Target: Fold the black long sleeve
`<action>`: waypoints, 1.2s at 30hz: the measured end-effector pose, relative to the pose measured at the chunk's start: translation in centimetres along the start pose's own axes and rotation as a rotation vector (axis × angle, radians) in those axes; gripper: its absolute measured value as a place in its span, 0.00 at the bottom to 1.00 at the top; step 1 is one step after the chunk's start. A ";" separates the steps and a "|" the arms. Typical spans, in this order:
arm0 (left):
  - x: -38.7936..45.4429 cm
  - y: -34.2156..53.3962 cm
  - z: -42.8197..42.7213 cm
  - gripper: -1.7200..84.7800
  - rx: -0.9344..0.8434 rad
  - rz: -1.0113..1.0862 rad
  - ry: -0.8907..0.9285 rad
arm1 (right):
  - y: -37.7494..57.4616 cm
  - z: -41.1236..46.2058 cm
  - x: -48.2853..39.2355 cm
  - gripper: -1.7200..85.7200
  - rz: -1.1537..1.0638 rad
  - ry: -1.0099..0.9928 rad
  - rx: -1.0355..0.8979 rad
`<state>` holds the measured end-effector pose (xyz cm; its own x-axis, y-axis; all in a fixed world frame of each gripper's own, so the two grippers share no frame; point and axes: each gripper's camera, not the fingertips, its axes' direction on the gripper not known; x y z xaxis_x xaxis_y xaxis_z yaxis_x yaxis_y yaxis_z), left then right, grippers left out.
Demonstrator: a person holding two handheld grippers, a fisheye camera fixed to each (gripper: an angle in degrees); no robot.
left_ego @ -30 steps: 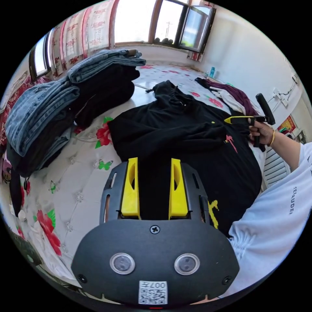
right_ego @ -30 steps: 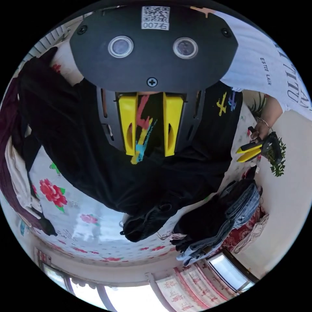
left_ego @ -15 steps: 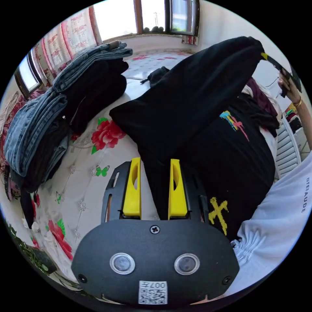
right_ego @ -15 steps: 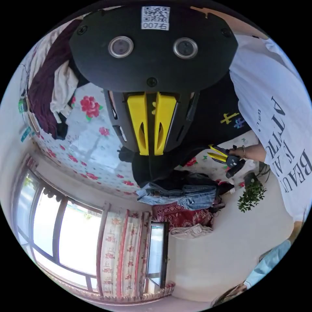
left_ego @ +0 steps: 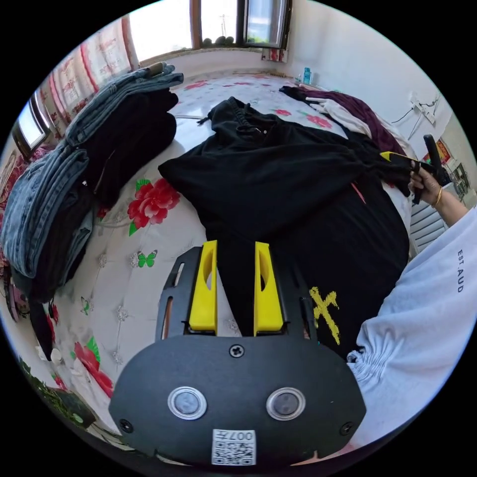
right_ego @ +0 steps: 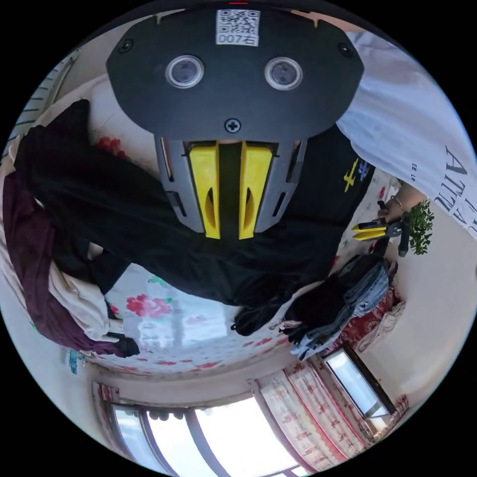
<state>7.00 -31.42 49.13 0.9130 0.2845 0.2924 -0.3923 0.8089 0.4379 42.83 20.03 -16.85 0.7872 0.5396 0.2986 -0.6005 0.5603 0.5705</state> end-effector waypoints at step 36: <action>-17.2 9.1 2.4 0.13 -0.047 -0.424 0.002 | 7.9 -21.2 22.1 0.02 0.666 0.197 0.647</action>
<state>-12.51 -30.15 50.16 0.9926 -0.0774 0.0936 0.0232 0.8770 0.4800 52.54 49.72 -21.97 0.2379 0.7522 0.6145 -0.6765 -0.3257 0.6605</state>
